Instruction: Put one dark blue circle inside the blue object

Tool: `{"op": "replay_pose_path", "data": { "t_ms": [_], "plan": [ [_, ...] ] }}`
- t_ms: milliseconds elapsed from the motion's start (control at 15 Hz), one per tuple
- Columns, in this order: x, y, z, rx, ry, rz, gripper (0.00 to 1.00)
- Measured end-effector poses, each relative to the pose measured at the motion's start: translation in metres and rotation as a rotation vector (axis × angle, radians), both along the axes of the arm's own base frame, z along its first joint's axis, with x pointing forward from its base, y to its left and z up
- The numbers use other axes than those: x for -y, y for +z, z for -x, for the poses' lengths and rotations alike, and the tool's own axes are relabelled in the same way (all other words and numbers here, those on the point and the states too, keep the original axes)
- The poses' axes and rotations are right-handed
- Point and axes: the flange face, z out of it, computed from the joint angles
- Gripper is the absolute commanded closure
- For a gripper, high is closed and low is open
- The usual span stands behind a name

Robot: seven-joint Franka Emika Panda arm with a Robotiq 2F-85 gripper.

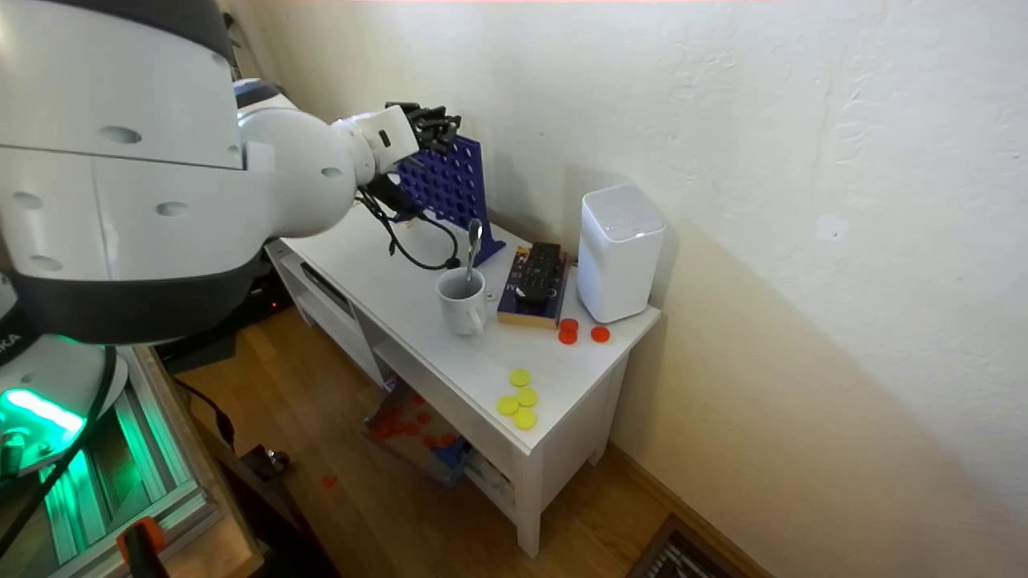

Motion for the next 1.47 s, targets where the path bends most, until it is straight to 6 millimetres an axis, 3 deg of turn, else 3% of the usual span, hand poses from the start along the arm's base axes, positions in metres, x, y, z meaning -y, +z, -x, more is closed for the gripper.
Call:
{"op": "replay_pose_path", "data": {
  "t_ms": [467,1467],
  "plan": [
    [0.018,0.002,-0.011,0.017,-0.043,0.014,0.92],
    [0.004,-0.002,-0.007,0.004,-0.013,0.012,0.92]
  ]
}}
